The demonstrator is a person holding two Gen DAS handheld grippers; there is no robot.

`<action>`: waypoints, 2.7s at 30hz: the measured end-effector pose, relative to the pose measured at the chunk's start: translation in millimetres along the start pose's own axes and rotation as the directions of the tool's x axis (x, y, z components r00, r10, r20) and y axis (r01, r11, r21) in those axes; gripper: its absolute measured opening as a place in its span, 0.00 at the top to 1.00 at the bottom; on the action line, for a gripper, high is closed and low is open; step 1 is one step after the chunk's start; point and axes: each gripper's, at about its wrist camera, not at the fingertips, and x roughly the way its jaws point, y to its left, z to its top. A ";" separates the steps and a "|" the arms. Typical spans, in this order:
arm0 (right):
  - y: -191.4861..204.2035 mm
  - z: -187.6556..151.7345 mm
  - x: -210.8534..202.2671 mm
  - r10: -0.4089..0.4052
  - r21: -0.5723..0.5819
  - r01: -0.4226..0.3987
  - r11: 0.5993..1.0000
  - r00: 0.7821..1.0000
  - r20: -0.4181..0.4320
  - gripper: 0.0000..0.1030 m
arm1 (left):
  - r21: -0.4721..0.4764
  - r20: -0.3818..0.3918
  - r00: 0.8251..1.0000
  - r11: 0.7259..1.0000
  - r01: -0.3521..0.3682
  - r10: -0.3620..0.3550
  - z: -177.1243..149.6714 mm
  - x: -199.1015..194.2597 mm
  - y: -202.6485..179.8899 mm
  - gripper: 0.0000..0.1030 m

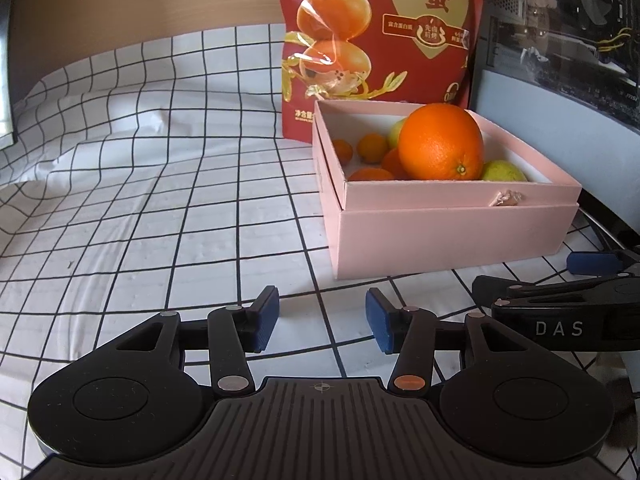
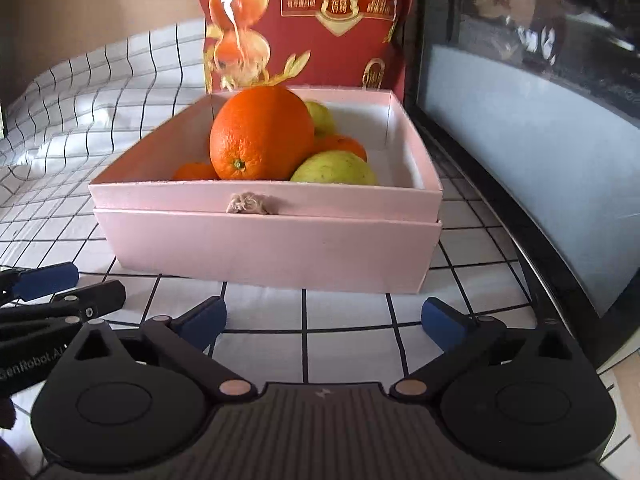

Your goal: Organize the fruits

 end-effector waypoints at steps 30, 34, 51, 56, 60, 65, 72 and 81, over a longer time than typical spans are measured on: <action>-0.3 0.8 0.8 -0.002 0.002 0.002 1.000 1.000 0.000 0.00 | -0.007 0.001 1.000 1.000 0.008 -0.008 0.8 0.2 2.3 0.48; -0.2 0.7 0.7 -0.002 0.002 0.002 1.000 1.000 0.000 0.00 | -0.007 0.001 1.000 1.000 0.008 -0.008 0.9 0.2 2.2 0.48; -0.2 0.7 0.9 -0.002 0.002 0.002 1.000 1.000 0.000 0.00 | -0.007 0.002 1.000 1.000 0.009 -0.009 1.0 0.1 2.4 0.48; -0.1 0.6 0.9 -0.002 0.002 0.002 1.000 1.000 0.000 0.00 | -0.007 0.002 1.000 1.000 0.009 -0.009 0.9 -0.1 2.5 0.48; -0.2 0.7 1.0 -0.002 0.002 0.002 1.000 1.000 0.000 0.00 | -0.007 0.002 1.000 1.000 0.009 -0.009 0.7 -0.1 2.5 0.48; -0.3 0.9 1.0 -0.002 0.002 0.002 1.000 1.000 0.000 0.00 | -0.007 0.002 1.000 1.000 0.010 -0.010 0.7 -0.1 2.4 0.48; -0.3 1.0 0.9 -0.002 0.002 0.002 1.000 1.000 0.000 0.00 | -0.007 0.002 1.000 1.000 0.010 -0.010 0.8 -0.2 2.3 0.48; -0.1 0.8 1.0 -0.002 0.002 0.002 1.000 1.000 0.000 0.00 | -0.008 0.002 1.000 1.000 0.010 -0.010 1.2 -0.4 2.2 0.48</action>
